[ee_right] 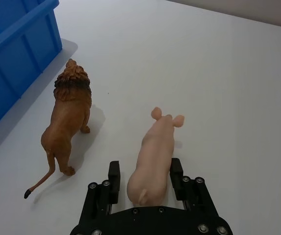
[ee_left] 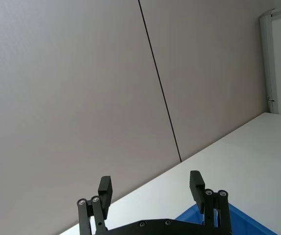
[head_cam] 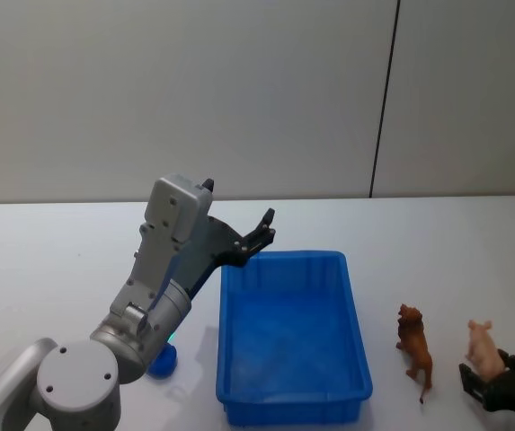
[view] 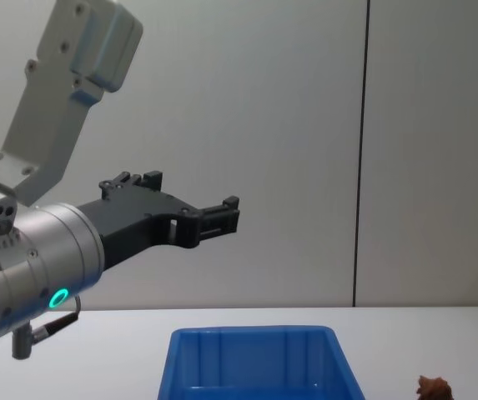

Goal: Pick up the two dolls from the table and place them into the box.

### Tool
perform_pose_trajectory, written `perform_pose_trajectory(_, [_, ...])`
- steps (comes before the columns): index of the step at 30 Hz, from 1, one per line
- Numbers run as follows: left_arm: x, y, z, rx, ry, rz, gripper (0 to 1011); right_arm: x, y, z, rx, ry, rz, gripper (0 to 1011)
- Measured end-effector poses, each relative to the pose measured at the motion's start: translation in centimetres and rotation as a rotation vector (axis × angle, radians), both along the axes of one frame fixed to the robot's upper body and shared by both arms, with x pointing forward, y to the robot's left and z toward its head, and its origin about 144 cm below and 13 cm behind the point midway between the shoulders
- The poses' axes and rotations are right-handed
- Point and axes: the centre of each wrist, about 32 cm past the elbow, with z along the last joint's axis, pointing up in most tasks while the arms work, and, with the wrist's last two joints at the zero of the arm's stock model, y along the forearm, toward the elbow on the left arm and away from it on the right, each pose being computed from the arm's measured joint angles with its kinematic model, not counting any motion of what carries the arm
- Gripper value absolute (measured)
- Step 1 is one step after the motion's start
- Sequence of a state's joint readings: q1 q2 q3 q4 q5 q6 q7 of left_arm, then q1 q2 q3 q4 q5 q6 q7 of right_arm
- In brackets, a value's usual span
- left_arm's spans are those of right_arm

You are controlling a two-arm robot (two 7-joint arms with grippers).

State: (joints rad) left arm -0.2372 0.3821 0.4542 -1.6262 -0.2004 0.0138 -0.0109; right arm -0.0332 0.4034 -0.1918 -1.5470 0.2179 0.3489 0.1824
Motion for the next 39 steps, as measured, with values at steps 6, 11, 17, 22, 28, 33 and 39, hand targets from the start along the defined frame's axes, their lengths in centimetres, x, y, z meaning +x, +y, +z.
perform_pose_trajectory(6, [0.0,0.0,0.0,0.000,0.000,0.000,1001,0.0,0.1,0.0,0.001,-0.002,0.001,484])
perform_pose_trajectory(11, [0.0,0.0,0.0,0.000,0.000,0.000,1001,0.1,0.2,0.2,0.005,-0.026,0.004,384])
perform_pose_trajectory(17, [0.0,0.0,0.0,0.000,0.000,0.000,1001,0.3,0.4,0.9,0.021,-0.083,0.005,384])
perform_pose_trajectory(22, [0.0,0.0,0.0,0.000,0.000,0.000,1001,0.6,0.7,1.7,0.038,-0.145,0.015,384])
perform_pose_trajectory(28, [0.0,0.0,0.0,0.000,0.000,0.000,1001,1.1,1.2,2.9,0.064,-0.215,0.045,384])
perform_pose_trajectory(33, [0.0,0.0,0.0,0.000,0.000,0.000,1001,1.8,2.0,4.1,0.095,-0.273,0.095,384])
perform_pose_trajectory(39, [0.0,0.0,0.0,0.000,0.000,0.000,1001,2.7,3.3,5.4,0.130,-0.324,0.171,384])
